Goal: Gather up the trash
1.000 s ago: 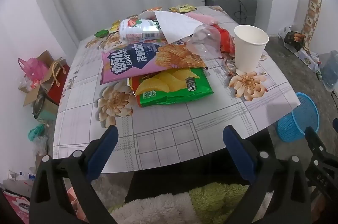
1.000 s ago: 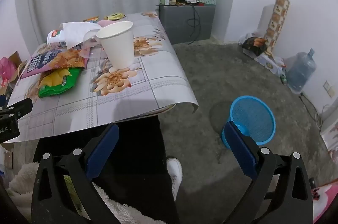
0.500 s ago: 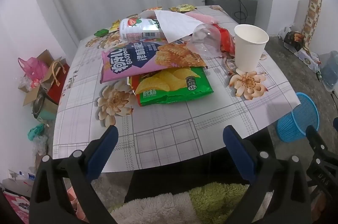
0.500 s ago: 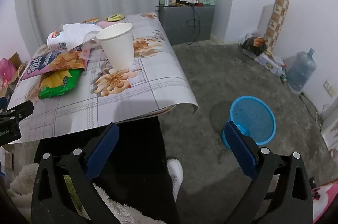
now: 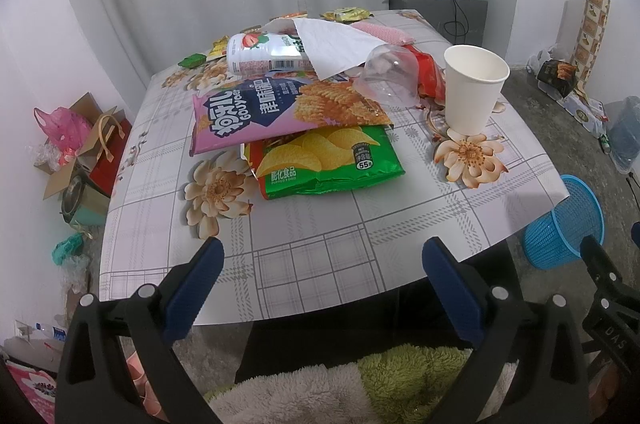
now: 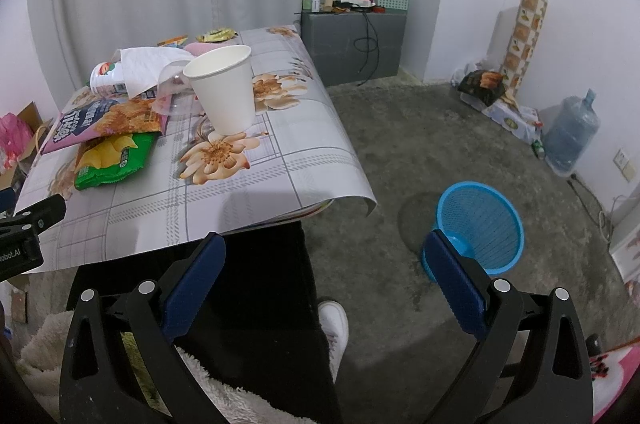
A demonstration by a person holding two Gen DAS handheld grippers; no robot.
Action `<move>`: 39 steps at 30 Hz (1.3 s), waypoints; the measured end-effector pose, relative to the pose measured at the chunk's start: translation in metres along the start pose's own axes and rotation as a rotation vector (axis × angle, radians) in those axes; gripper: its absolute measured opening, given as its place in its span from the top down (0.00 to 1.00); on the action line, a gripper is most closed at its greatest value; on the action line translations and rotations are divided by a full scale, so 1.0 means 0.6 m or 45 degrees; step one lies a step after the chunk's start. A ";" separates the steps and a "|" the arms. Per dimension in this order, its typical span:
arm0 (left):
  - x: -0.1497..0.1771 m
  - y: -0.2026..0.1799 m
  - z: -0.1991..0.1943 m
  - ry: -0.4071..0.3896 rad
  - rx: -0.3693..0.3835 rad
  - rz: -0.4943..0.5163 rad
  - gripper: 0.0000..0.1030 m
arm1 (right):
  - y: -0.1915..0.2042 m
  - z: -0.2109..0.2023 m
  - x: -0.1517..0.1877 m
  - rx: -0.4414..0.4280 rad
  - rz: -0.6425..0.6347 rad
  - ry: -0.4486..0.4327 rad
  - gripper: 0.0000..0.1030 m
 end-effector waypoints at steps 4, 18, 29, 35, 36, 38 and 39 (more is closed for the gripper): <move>0.000 0.001 0.000 -0.001 0.000 0.001 0.06 | 0.000 0.000 0.000 0.000 0.002 -0.001 0.08; 0.000 0.001 0.000 0.000 0.000 0.000 0.06 | -0.003 0.004 0.004 -0.004 0.005 -0.002 0.08; 0.000 0.000 0.000 0.001 0.001 -0.001 0.06 | -0.001 0.002 -0.004 -0.005 0.008 -0.001 0.08; 0.000 0.000 0.001 0.001 0.003 0.000 0.06 | -0.003 0.003 -0.001 -0.001 0.012 0.002 0.08; 0.000 0.001 0.001 0.002 0.004 0.001 0.06 | -0.003 0.004 -0.001 0.001 0.013 0.005 0.08; 0.004 -0.003 0.000 0.004 0.005 -0.002 0.06 | -0.005 0.005 -0.004 0.005 0.014 0.008 0.08; 0.007 -0.004 0.002 0.004 0.006 -0.003 0.06 | -0.005 0.007 -0.010 0.025 0.010 -0.037 0.08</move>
Point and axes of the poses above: each gripper's, at about its wrist camera, not at the fingertips, and z roughly the way its jaws point, y to its left, x to its underside, the point moved 8 cm from there along z, roughly the way its jaws point, and after that the axes turned 13 degrees about x, right-handed, at the moved point
